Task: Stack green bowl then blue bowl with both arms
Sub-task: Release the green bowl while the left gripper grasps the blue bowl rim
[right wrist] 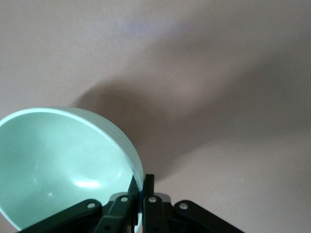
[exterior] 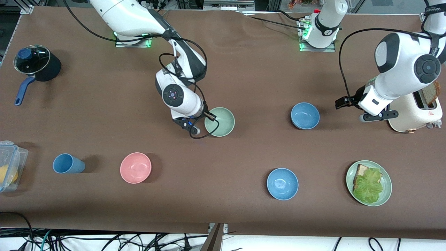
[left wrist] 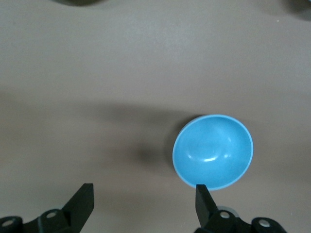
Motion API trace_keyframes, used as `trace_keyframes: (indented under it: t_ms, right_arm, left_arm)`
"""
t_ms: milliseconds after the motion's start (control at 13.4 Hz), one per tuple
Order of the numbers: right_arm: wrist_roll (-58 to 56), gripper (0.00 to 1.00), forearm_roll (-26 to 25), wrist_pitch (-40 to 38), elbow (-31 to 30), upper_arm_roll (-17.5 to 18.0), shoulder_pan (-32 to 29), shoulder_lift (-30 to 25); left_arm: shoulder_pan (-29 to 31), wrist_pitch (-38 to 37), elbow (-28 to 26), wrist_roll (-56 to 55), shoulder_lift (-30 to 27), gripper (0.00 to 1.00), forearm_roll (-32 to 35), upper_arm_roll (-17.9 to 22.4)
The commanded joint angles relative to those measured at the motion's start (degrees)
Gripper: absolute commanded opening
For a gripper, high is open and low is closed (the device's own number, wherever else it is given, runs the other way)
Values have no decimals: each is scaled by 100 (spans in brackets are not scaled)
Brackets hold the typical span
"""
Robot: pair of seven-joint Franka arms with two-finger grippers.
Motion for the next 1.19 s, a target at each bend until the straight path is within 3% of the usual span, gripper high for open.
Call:
trace_keyframes:
  t_ms: [0,224,298,373,447,671,969,1118]
  right_arm:
    - [417,0,-301,158,141,-65,148,246]
    - [568,0,-373,282,141,-65,218,343]
    - [586,15,-364,282,141,-65,210,344]
    - [586,72,-364,274,141,-65,192,344]
    - [577,99,-373,273,150,-74,183,335]
    - [507,99,-382,151,325,-161,157,274]
    - [184,99,-425,-1130,1308,-459,148,247]
    - [-360,99,-688,-1518,1599,-670,139,212]
  left_arm:
    - [-15,553,-179,-62,313,92,-107,-45]
    - [-24,1290,-679,-71,436,92,-107,-45]
    - [-33,1423,-724,-80,532,92,-107,-53]
    - [-33,1459,-716,-132,664,92,-107,-149]
    - [-33,1555,-716,-255,726,92,-107,-220]
    - [-33,1688,-681,-493,902,93,-98,-396]
    - [-33,1994,-681,-485,1313,93,-98,-414]
    - [-33,2092,-672,-493,1526,93,-107,-423]
